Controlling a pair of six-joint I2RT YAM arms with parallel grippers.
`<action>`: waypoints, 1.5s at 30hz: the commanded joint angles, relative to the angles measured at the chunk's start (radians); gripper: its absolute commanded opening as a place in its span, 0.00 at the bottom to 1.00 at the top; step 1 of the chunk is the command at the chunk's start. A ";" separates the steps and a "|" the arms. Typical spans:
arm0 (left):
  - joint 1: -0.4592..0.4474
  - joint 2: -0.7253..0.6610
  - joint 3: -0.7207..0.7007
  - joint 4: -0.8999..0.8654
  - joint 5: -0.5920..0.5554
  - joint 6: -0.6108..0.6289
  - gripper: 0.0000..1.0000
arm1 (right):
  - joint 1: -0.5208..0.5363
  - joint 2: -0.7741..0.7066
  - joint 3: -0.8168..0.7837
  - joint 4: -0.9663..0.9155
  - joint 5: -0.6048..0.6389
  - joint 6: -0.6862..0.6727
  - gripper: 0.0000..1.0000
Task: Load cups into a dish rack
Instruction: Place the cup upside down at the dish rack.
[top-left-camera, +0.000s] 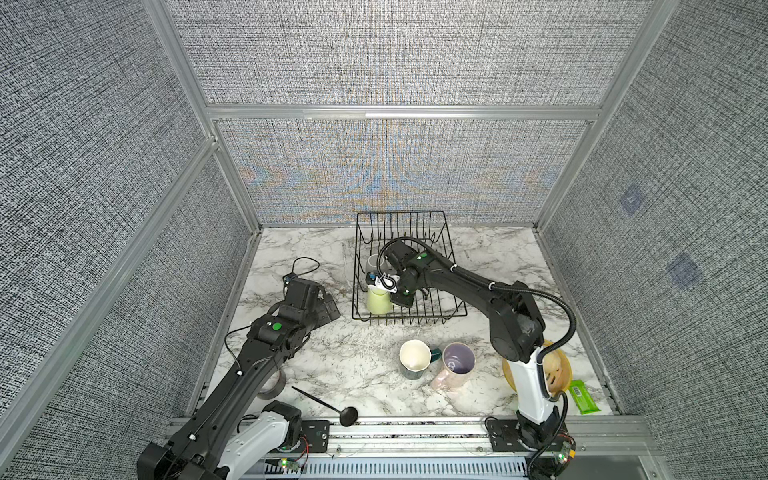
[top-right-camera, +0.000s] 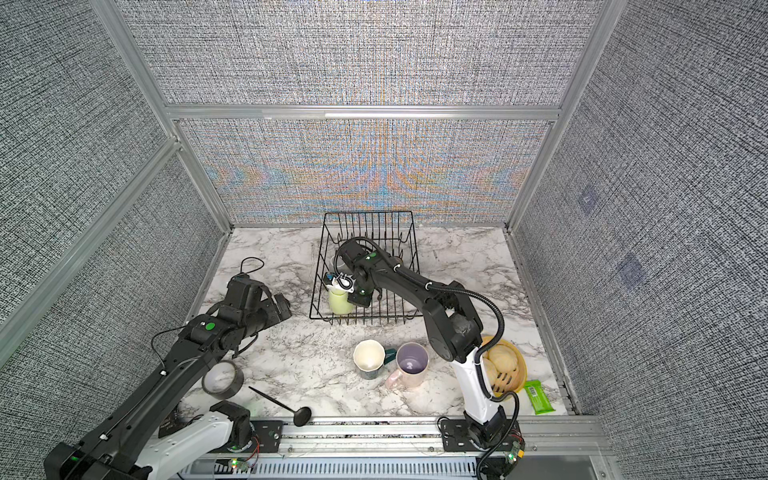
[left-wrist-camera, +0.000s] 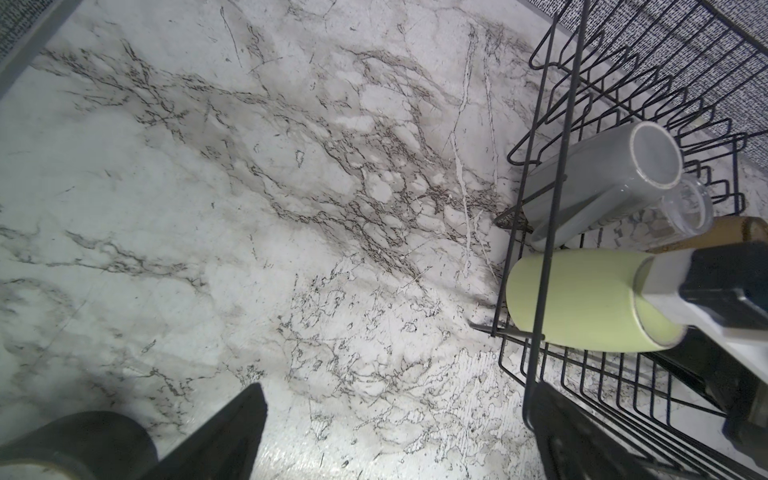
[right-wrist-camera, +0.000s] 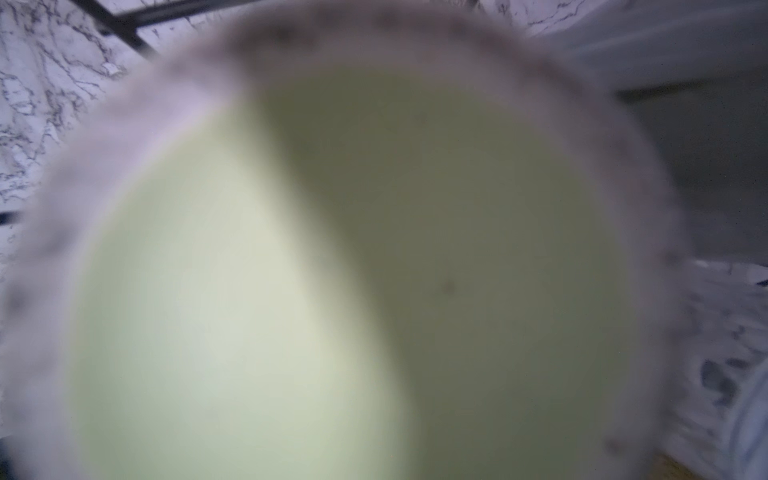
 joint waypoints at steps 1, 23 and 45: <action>0.001 0.017 0.014 0.021 0.024 0.019 1.00 | 0.003 0.003 0.016 -0.017 0.005 -0.011 0.05; 0.003 0.045 0.001 0.072 0.157 0.093 1.00 | 0.011 -0.173 -0.048 -0.083 -0.017 0.037 0.35; 0.003 0.083 0.040 0.167 0.280 0.178 0.98 | 0.067 -0.698 -0.546 0.080 -0.142 0.410 0.44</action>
